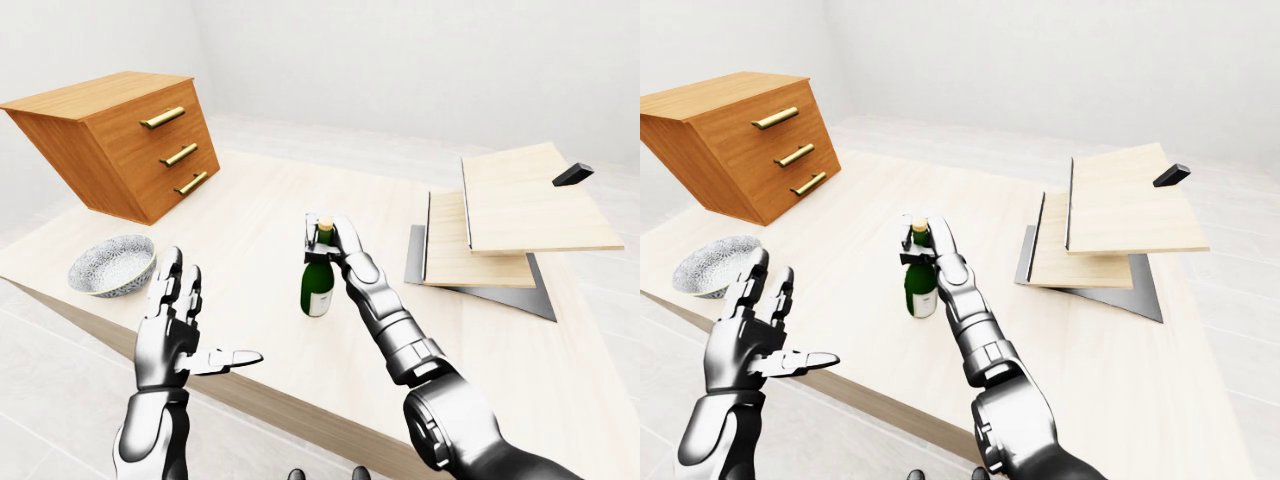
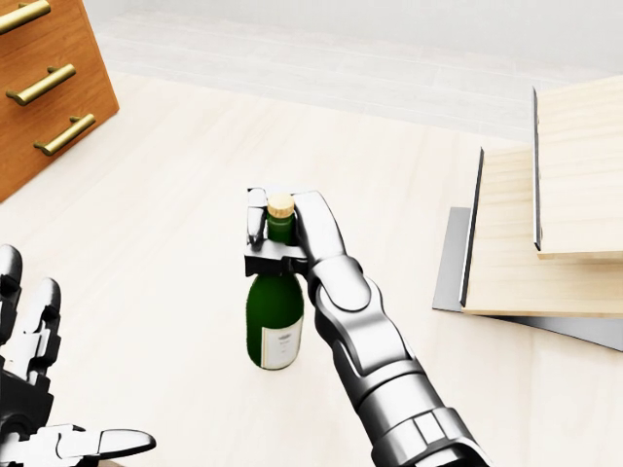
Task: Put the wine bottle on the wine rack.
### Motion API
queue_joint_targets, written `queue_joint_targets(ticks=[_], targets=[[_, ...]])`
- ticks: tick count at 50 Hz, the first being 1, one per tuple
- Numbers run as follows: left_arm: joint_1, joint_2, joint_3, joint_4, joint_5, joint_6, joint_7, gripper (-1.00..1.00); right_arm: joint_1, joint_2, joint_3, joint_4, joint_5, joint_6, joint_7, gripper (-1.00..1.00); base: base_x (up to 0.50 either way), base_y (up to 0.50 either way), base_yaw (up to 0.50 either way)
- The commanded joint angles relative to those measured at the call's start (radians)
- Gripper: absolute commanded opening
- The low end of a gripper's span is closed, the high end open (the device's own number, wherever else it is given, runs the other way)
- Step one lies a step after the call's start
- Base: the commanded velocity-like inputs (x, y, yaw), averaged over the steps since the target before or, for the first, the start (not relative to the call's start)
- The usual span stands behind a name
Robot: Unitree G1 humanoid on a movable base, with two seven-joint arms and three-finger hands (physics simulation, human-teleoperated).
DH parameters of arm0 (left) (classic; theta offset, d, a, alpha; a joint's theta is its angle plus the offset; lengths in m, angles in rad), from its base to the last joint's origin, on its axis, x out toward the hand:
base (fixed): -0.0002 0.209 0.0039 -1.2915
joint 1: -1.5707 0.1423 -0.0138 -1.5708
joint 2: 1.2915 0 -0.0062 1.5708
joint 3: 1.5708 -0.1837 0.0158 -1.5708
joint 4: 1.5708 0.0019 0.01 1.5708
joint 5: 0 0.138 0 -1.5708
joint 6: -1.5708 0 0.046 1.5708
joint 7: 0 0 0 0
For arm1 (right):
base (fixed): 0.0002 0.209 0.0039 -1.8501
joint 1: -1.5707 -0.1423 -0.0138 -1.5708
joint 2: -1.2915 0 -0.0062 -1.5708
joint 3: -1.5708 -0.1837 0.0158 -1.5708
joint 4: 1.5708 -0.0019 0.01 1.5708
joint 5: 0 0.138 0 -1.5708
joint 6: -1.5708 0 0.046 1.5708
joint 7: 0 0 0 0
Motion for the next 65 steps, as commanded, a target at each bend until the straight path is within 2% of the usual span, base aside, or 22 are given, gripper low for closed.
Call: queue_joint_targets(ticks=[1, 2, 6, 7, 8, 10, 15, 17, 31, 42, 48, 53, 55, 57, 62, 65], targets=[[-0.003, -0.004, 0.0, 0.005, 0.007, 0.0, -0.003, 1.0, 0.008, 0.008, -0.003, -0.031, 0.001, 0.01, -0.034, -1.0, 0.0, 0.0, 0.0], [-0.003, -0.004, 0.0, 0.005, 0.007, 0.0, -0.002, 1.0, 0.009, 0.008, -0.003, -0.033, 0.001, 0.011, -0.034, -1.0, 0.0, 0.0, 0.0], [-0.011, -0.002, -0.001, 0.015, 0.001, 0.0, -0.001, 1.0, 0.016, 0.002, 0.003, -0.128, 0.011, 0.089, -0.021, -1.0, 0.0, 0.0, 0.0], [-0.011, -0.002, -0.001, 0.015, 0.001, 0.0, -0.001, 1.0, 0.018, 0.002, 0.004, -0.132, 0.011, 0.092, -0.021, -1.0, 0.0, 0.0, 0.0], [-0.009, -0.002, -0.002, 0.01, 0.0, 0.0, -0.001, 1.0, 0.02, -0.002, 0.005, -0.167, 0.014, 0.119, -0.016, -1.0, 0.0, 0.0, 0.0], [-0.01, -0.001, -0.003, 0.011, 0.006, 0.0, 0.002, 1.0, 0.028, -0.006, 0.011, -0.202, 0.013, 0.147, -0.012, -1.0, 0.0, 0.0, 0.0], [-0.007, -0.002, -0.006, 0.006, 0.005, 0.0, 0.002, 1.0, 0.04, -0.011, 0.013, -0.257, 0.015, 0.147, -0.007, -1.0, 0.0, 0.0, 0.0], [-0.006, -0.002, -0.007, 0.004, 0.004, 0.0, 0.002, 1.0, 0.056, -0.03, 0.008, -0.353, 0.024, 0.147, 0.003, -1.0, 0.0, 0.0, 0.0], [-0.004, -0.001, 0.002, -0.016, -0.003, 0.0, 0.002, 1.0, 0.071, -0.092, -0.021, -0.61, 0.059, 0.147, -0.005, -1.0, 0.0, 0.0, 0.0], [-0.008, -0.006, -0.001, -0.023, -0.008, 0.0, 0.011, 1.0, 0.063, -0.156, -0.118, -0.782, 0.209, 0.147, -0.044, -1.0, 0.0, 0.0, 0.0], [-0.012, -0.007, -0.005, -0.021, -0.003, 0.0, 0.017, 1.0, 0.046, -0.228, -0.127, -0.801, 0.258, 0.147, -0.042, -1.0, 0.0, 0.0, 0.0], [-0.015, -0.005, -0.006, -0.031, -0.008, 0.0, 0.023, 1.0, 0.037, -0.253, -0.151, -0.808, 0.295, 0.147, -0.05, -1.0, 0.0, 0.0, 0.0], [-0.016, -0.005, -0.01, -0.034, -0.005, 0.0, 0.025, 1.0, 0.024, -0.246, -0.2, -0.803, 0.345, 0.147, -0.086, -1.0, 0.0, 0.0, 0.0], [-0.019, -0.004, -0.01, -0.032, -0.005, 0.0, 0.027, 1.0, 0.021, -0.276, -0.201, -0.791, 0.358, 0.147, -0.111, -1.0, 0.0, 0.0, 0.0], [-0.018, -0.003, -0.012, -0.032, -0.005, 0.0, 0.029, 1.0, 0.024, -0.299, -0.248, -0.772, 0.436, 0.147, -0.161, -1.0, 0.0, 0.0, 0.0], [-0.014, -0.004, -0.018, -0.029, -0.005, 0.0, 0.026, 1.0, 0.056, -0.297, -0.217, -0.824, 0.456, 0.147, -0.213, -1.0, 0.0, 0.0, 0.0]])
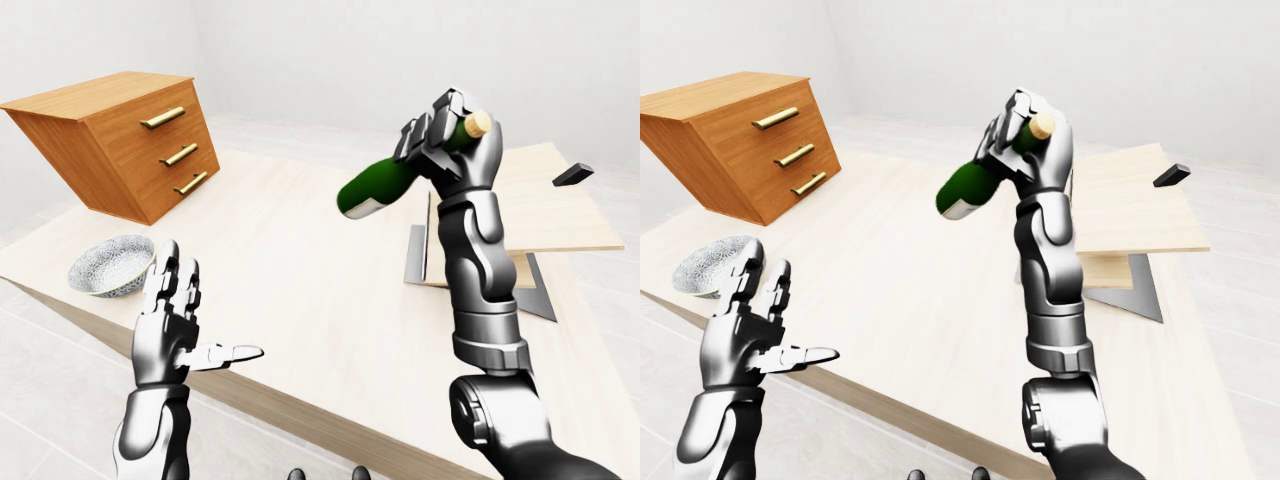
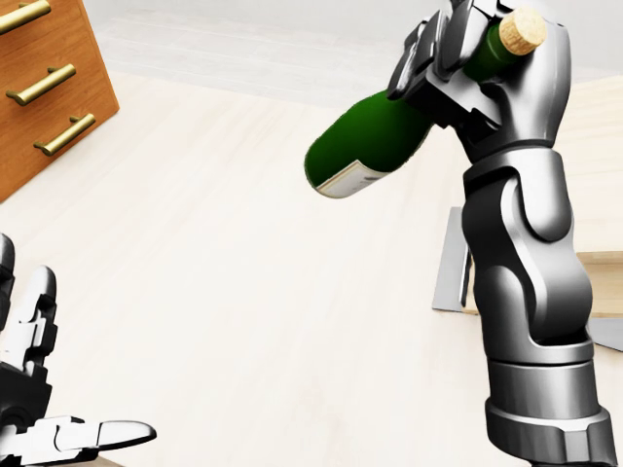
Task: Put the wine bottle on the wine rack.
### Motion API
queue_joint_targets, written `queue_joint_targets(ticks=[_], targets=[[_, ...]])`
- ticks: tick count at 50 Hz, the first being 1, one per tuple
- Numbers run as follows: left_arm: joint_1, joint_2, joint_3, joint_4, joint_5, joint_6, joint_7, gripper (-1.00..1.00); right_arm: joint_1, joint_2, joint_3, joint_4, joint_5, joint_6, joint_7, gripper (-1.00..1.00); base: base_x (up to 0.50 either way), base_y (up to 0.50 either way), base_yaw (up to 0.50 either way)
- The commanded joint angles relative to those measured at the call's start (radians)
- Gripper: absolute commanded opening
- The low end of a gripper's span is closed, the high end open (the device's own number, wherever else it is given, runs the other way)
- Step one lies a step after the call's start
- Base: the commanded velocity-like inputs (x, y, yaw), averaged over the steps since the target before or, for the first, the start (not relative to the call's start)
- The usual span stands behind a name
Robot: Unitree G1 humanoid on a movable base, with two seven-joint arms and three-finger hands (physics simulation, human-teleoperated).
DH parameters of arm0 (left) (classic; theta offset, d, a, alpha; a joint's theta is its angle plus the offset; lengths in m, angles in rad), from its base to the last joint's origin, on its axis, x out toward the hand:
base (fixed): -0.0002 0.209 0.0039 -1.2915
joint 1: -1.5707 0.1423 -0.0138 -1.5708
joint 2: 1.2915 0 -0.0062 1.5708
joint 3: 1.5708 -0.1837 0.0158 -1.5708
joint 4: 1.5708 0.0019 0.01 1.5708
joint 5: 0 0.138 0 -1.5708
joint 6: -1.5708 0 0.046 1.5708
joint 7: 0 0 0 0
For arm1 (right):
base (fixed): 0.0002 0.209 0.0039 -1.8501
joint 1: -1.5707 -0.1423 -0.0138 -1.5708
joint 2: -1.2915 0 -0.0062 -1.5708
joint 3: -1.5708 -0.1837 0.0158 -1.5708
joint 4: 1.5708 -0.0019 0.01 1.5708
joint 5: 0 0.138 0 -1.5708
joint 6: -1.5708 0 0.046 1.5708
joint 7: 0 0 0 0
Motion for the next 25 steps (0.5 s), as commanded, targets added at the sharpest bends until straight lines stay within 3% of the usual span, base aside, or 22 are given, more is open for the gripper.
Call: queue_joint_targets(ticks=[1, 15, 25], targets=[[0.001, 0.0, -0.009, 0.0, 0.001, 0.0, 0.003, 1.0, 0.016, -0.045, -0.037, -0.065, 0.121, 0.0, -0.133, -1.0, 0.0, 0.0, 0.0], [0.002, 0.001, -0.01, 0.001, 0.0, 0.0, 0.004, 1.0, 0.019, -0.057, -0.025, -0.063, 0.143, 0.0, -0.146, -1.0, 0.0, 0.0, 0.0], [-0.038, 0.013, -0.003, 0.002, -0.012, 0.0, 0.024, 1.0, -0.013, -0.154, -0.141, -0.142, 0.443, 0.0, -0.134, -1.0, 0.0, 0.0, 0.0]])
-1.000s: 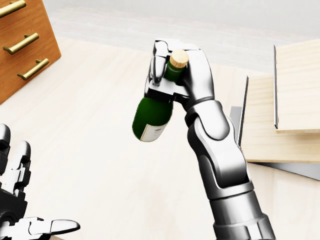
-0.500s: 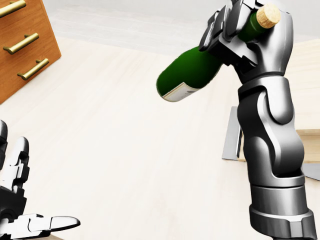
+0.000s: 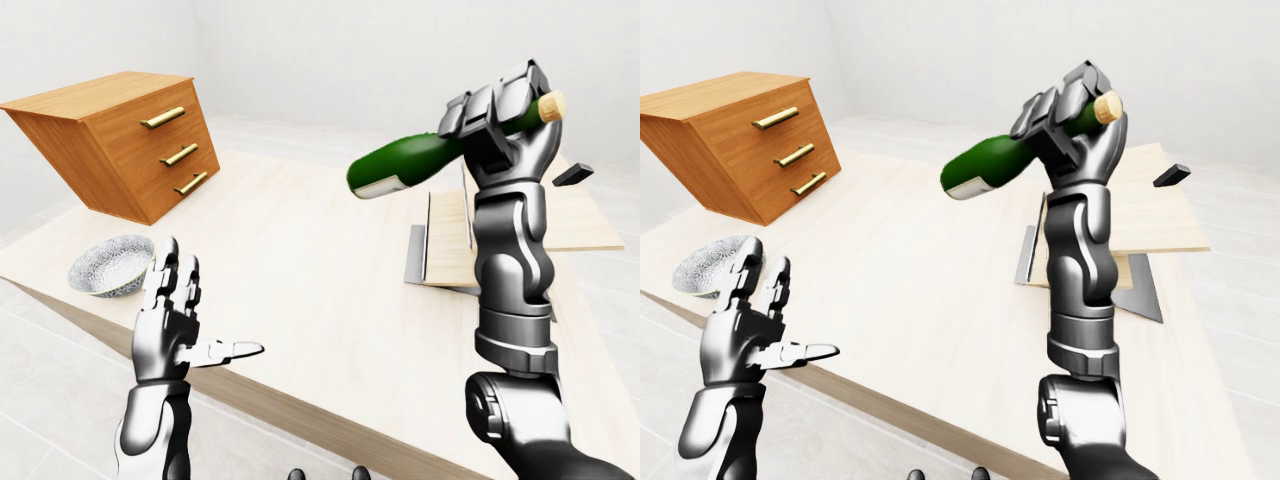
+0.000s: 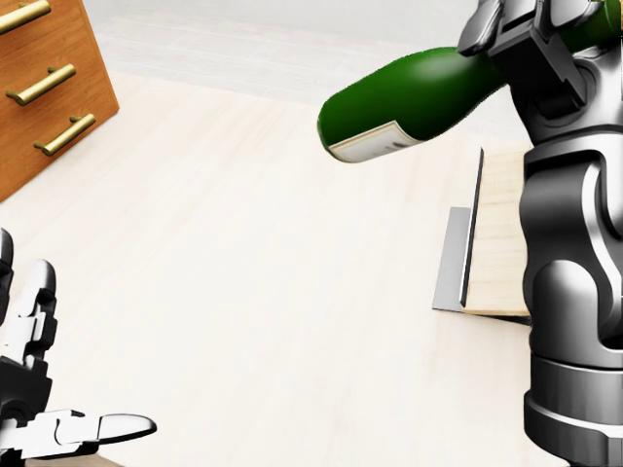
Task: Put the wine bottle on the wine rack.
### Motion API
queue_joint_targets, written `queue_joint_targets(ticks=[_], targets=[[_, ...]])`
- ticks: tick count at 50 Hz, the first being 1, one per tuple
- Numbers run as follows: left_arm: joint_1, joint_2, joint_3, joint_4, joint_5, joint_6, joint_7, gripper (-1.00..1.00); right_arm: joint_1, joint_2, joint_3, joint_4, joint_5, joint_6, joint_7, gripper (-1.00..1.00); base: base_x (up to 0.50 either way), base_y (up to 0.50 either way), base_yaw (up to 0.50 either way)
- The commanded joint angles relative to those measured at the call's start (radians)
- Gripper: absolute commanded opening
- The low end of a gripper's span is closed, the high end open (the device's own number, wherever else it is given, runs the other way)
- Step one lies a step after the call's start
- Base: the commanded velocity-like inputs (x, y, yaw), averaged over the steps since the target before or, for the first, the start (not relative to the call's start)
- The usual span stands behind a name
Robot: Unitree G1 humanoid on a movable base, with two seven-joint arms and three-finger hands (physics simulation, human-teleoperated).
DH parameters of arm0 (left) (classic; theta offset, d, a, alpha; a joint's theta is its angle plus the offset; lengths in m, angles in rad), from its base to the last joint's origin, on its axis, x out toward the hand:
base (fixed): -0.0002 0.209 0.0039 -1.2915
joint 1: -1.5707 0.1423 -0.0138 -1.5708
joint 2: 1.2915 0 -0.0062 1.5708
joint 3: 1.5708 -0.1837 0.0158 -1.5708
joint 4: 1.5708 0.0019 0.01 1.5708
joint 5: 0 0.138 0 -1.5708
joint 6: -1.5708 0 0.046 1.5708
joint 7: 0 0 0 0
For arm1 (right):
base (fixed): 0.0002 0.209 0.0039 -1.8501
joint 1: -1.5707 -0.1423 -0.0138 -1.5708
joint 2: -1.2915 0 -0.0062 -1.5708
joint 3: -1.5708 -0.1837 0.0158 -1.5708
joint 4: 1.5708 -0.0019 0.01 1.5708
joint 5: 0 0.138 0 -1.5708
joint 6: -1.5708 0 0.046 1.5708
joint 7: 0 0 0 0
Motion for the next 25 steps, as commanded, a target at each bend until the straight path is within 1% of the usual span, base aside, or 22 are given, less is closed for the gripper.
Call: queue_joint_targets(ticks=[1, 4, 7, 8, 18, 20, 25], targets=[[-0.022, 0.007, -0.001, -0.006, -0.007, 0.0, 0.015, 1.0, -0.019, -0.087, -0.078, -0.061, 0.216, 0.0, -0.044, -1.0, 0.0, 0.0, 0.0], [-0.021, 0.008, -0.003, -0.014, -0.007, 0.0, 0.017, 1.0, -0.014, -0.109, -0.078, -0.055, 0.248, 0.0, -0.058, -1.0, 0.0, 0.0, 0.0], [-0.019, 0.009, -0.003, -0.021, -0.01, 0.0, 0.018, 1.0, -0.008, -0.146, -0.082, -0.041, 0.289, 0.0, -0.063, -1.0, 0.0, 0.0, 0.0], [-0.018, 0.009, -0.003, -0.02, -0.008, 0.0, 0.018, 1.0, -0.007, -0.153, -0.099, -0.038, 0.32, 0.0, -0.069, -1.0, 0.0, 0.0, 0.0], [-0.013, 0.009, 0.0, -0.004, -0.004, 0.0, 0.015, 1.0, 0.016, -0.263, -0.127, -0.028, 0.428, 0.0, -0.101, -1.0, 0.0, 0.0, 0.0], [-0.015, 0.011, 0.003, -0.004, -0.007, 0.0, 0.015, 1.0, 0.018, -0.28, -0.143, -0.029, 0.46, 0.0, -0.11, -1.0, 0.0, 0.0, 0.0], [-0.016, 0.01, 0.005, 0.005, -0.006, 0.0, 0.013, 1.0, 0.032, -0.314, -0.152, -0.031, 0.495, 0.0, -0.132, -1.0, 0.0, 0.0, 0.0]])
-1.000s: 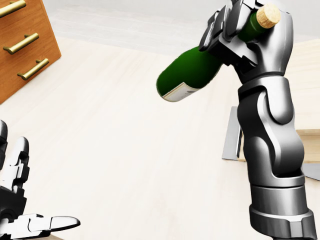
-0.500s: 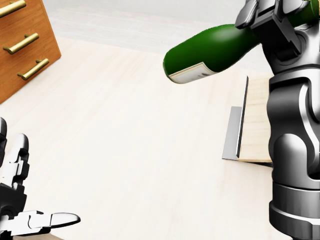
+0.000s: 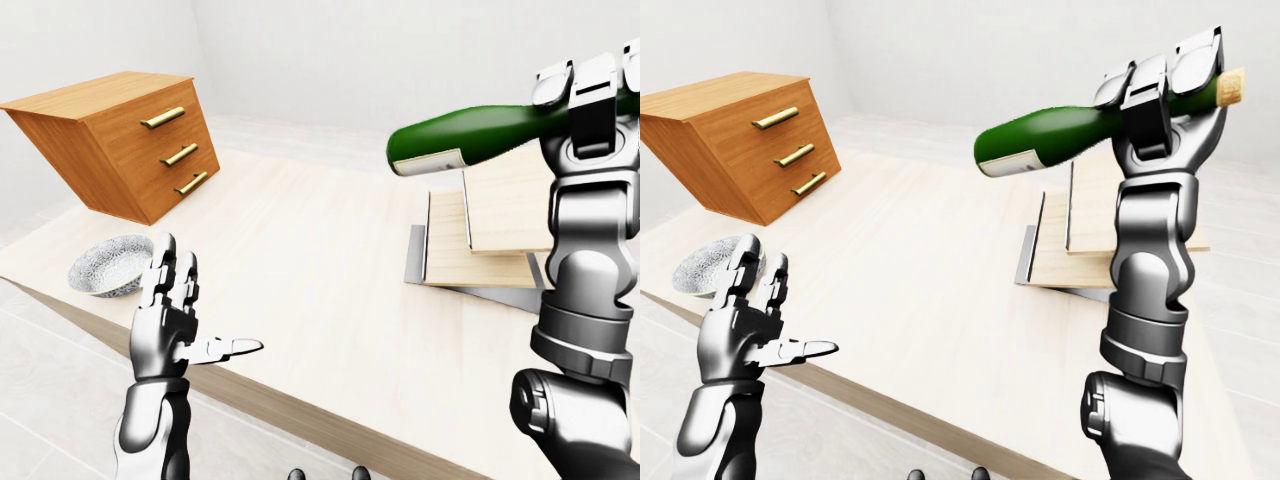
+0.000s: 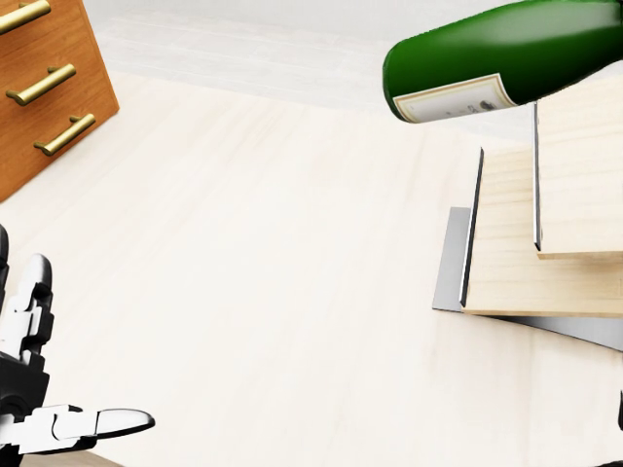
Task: Put the wine bottle on the wine rack.
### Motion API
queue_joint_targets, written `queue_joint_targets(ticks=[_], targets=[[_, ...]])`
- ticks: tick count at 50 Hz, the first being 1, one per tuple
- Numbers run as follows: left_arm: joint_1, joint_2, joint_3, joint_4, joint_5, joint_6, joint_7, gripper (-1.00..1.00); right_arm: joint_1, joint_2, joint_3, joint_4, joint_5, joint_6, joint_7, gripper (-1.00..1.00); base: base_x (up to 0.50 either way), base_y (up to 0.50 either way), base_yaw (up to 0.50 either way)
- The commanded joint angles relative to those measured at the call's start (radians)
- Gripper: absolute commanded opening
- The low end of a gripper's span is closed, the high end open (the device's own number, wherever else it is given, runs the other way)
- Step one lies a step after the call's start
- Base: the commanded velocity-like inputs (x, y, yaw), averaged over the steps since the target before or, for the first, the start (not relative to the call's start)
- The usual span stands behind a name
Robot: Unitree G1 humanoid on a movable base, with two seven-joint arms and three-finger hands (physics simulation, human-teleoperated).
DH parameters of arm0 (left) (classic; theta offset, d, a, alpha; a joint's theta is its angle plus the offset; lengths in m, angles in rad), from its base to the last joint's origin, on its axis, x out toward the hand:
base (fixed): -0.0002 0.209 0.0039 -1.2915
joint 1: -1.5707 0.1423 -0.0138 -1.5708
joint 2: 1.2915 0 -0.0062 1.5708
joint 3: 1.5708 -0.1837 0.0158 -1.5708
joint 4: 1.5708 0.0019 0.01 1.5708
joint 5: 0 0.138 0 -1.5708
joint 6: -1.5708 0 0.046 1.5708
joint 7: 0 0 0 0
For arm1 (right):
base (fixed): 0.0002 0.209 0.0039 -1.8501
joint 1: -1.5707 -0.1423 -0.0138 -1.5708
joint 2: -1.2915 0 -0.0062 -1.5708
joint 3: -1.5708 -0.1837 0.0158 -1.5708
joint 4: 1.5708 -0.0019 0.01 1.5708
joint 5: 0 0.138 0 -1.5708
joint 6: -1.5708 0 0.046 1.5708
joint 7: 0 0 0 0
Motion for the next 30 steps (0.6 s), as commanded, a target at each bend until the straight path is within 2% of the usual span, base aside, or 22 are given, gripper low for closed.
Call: queue_joint_targets(ticks=[1, 19, 25, 27, 30], targets=[[-0.001, 0.001, 0.005, 0.016, -0.003, 0.0, -0.003, 1.0, 0.016, -0.099, -0.052, -0.01, 0.132, 0.0, -0.072, -1.0, 0.0, 0.0, 0.0], [-0.017, 0.009, 0.008, 0.06, 0.0, 0.0, -0.002, 1.0, 0.013, -0.21, -0.088, 0.062, 0.277, 0.0, -0.093, -1.0, 0.0, 0.0, 0.0], [-0.002, 0.003, 0.007, 0.063, -0.006, 0.0, -0.008, 1.0, 0.052, -0.246, -0.124, 0.043, 0.368, 0.0, -0.149, -1.0, 0.0, 0.0, 0.0], [0.001, 0.0, 0.001, 0.075, 0.001, -0.007, -0.01, 1.0, 0.067, -0.267, -0.125, 0.047, 0.379, 0.0, -0.142, -1.0, 0.0, 0.0, 0.0], [-0.001, 0.003, 0.0, 0.067, 0.0, 0.0, -0.007, 1.0, 0.074, -0.291, -0.134, 0.054, 0.416, 0.0, -0.151, -1.0, 0.0, 0.0, 0.0]])
